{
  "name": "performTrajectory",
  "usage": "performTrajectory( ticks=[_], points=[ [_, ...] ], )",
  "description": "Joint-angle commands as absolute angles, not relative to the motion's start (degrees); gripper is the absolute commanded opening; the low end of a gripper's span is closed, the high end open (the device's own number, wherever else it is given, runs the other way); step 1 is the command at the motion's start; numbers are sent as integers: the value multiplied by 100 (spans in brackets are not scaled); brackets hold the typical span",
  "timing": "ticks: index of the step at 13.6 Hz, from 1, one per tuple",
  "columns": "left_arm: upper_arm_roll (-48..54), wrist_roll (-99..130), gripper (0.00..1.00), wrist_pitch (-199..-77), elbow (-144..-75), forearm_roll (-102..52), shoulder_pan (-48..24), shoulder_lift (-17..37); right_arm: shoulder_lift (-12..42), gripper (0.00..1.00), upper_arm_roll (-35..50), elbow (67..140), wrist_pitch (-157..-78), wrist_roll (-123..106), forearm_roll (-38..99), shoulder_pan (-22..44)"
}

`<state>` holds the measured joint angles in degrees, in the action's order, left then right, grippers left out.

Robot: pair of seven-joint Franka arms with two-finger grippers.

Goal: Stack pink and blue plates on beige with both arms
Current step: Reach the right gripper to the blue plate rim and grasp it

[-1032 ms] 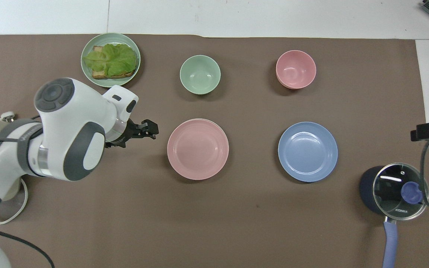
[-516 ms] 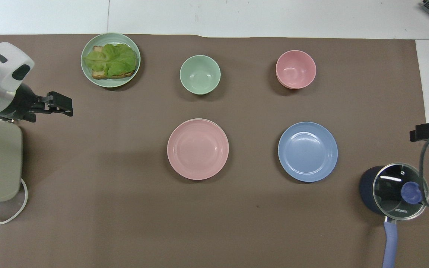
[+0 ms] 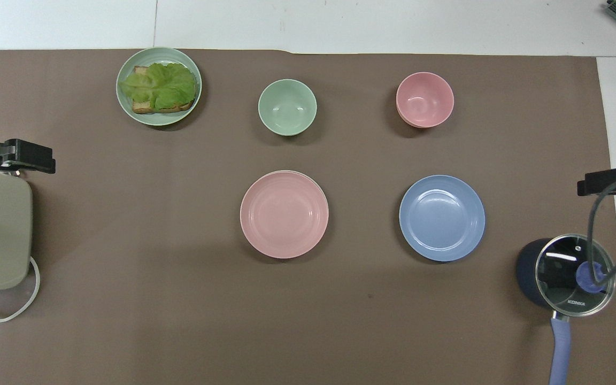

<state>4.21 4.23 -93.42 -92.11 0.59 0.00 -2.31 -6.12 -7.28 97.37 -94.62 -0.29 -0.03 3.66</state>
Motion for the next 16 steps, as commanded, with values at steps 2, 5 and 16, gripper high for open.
performTrajectory(
  ticks=[2, 5, 16],
  points=[
    [422, 352, 100, -9055, -9281, 123, 9, -325, -563, 100, -703, 10413, -10228, -324, 193, 465],
    [422, 360, 100, -8991, -9264, 123, 8, -325, -230, 100, -703, 10713, -10773, -615, 202, 492],
    [308, 369, 100, -8991, -9264, 123, 26, -325, 536, 100, -703, 11979, -12550, -1371, 624, 413]
  ],
)
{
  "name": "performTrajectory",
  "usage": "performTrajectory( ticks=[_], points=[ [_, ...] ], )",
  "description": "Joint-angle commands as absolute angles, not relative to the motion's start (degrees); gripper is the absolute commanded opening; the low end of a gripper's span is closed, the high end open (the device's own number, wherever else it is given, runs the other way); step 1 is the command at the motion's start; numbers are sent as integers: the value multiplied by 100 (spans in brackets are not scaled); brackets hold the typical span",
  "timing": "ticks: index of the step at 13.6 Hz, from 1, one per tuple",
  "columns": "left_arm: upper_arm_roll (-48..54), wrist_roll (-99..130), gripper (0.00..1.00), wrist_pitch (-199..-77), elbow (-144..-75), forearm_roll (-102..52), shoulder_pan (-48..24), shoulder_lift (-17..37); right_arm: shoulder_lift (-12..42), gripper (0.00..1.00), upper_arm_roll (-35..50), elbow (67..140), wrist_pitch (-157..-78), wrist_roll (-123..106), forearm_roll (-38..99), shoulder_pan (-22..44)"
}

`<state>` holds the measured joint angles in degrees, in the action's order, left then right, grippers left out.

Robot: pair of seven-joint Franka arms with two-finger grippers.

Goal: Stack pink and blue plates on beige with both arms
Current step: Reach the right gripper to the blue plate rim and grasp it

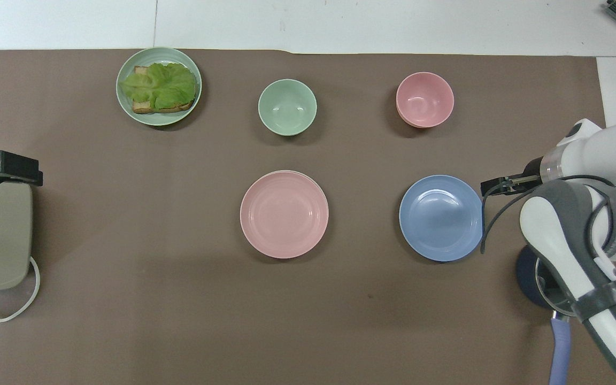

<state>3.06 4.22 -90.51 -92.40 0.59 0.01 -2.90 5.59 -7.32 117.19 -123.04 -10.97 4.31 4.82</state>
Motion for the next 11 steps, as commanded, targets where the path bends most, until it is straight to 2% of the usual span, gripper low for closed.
performTrajectory(
  ticks=[1, 8, 11],
  points=[
    [308, 369, 100, -8991, -9264, 123, 18, -325, 623, 100, -703, 12014, -12586, -1432, 624, 404],
    [308, 369, 100, -8991, -9264, 123, 18, -325, 834, 100, -703, 12585, -13130, -2344, 1184, 334],
    [308, 369, 100, -8991, -9264, 123, 18, -325, 984, 100, -712, 12603, -13140, -2689, 1274, 229]
  ],
)
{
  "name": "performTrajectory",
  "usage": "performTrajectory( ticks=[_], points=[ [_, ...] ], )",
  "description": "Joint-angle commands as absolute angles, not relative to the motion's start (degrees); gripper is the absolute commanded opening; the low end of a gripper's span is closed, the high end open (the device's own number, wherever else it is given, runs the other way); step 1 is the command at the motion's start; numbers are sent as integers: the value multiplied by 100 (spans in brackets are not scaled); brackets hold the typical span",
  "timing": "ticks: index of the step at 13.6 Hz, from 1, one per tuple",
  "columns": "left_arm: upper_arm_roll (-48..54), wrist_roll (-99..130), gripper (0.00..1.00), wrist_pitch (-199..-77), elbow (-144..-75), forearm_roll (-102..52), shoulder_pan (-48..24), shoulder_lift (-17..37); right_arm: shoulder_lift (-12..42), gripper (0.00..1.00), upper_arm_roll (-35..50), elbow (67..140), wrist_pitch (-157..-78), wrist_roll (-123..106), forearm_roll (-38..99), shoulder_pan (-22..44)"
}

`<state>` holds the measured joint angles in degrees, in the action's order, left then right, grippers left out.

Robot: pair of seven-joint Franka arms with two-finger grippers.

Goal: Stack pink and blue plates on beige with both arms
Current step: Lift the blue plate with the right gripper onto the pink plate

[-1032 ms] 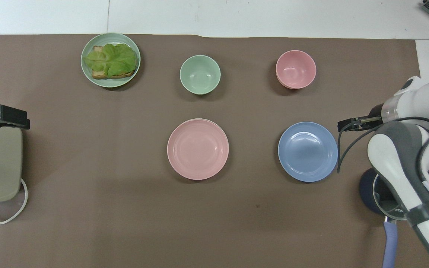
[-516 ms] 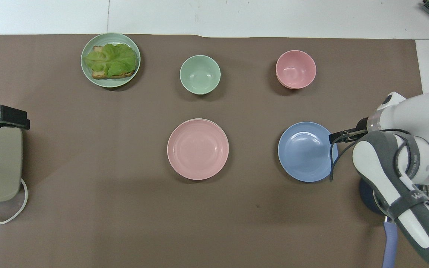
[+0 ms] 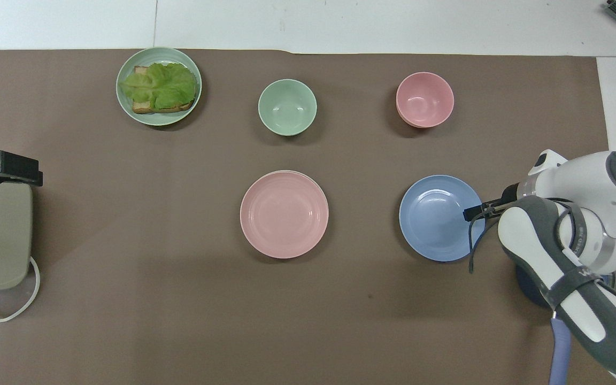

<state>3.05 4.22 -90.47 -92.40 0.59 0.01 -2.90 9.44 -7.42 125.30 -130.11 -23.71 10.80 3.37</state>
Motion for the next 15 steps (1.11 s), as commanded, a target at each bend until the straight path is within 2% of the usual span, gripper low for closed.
performTrajectory(
  ticks=[1, 2, 3, 4, 9, 13, 15],
  points=[
    [308, 369, 100, -8991, -9264, 123, 18, -325, 984, 85, -712, 12604, -13114, -2689, 1274, 229],
    [308, 369, 100, -8991, -9264, 123, 18, -325, 1010, 49, -712, 12630, -13113, -2681, 1274, 229],
    [316, 369, 100, -8991, -9264, 123, 18, -325, 1028, 21, -712, 12639, -13113, -2637, 1274, 237],
    [308, 369, 100, -8991, -9264, 123, 26, -325, 1028, 0, -712, 12630, -13105, -2576, 1274, 237],
    [308, 369, 100, -8991, -9264, 123, 18, -325, 1055, 0, -703, 12437, -12833, -2118, 1274, 281],
    [308, 369, 100, -8991, -9264, 123, 18, -325, 809, 0, -721, 11673, -11560, -1961, 1274, 281],
    [308, 369, 100, -8991, -9264, 123, 18, -325, 511, 0, -695, 11610, -11278, -1584, 1274, 334]
  ],
)
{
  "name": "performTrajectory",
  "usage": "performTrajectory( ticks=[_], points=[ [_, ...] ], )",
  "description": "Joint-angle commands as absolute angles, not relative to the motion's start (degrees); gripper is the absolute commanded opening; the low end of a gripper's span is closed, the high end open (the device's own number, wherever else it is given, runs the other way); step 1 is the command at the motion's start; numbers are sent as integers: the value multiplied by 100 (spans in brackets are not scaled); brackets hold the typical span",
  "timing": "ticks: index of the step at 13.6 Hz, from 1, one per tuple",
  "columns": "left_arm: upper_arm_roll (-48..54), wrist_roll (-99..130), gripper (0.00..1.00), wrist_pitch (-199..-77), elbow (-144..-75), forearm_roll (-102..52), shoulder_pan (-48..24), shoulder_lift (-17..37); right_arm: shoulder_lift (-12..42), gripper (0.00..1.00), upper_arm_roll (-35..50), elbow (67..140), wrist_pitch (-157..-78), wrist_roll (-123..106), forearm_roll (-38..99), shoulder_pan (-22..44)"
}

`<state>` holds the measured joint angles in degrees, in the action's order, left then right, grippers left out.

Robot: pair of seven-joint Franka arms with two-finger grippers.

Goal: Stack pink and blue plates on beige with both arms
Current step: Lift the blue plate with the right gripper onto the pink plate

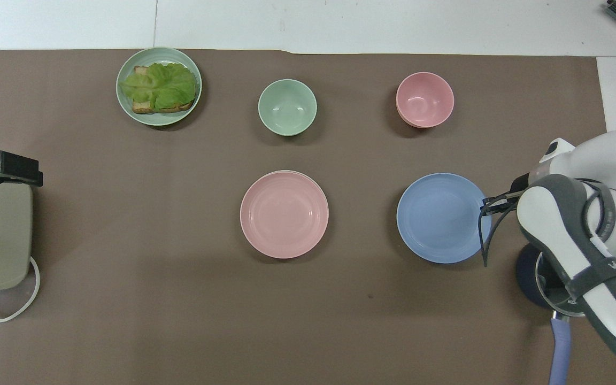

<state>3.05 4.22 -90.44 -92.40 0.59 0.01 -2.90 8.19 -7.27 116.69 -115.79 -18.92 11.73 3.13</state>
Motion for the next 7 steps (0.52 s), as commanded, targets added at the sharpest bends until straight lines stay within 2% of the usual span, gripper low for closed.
performTrajectory(
  ticks=[1, 4, 7],
  points=[
    [316, 369, 100, -8991, -9264, 123, 18, -325, 379, 0, -694, 11610, -11163, -1434, 1274, 447],
    [316, 369, 100, -8991, -9264, 123, 18, -325, 185, 0, -694, 11610, -11004, -698, 1274, 912],
    [316, 369, 100, -8991, -9264, 123, 26, -325, 185, 0, -694, 11602, -11379, 689, 1274, 1895]
  ],
)
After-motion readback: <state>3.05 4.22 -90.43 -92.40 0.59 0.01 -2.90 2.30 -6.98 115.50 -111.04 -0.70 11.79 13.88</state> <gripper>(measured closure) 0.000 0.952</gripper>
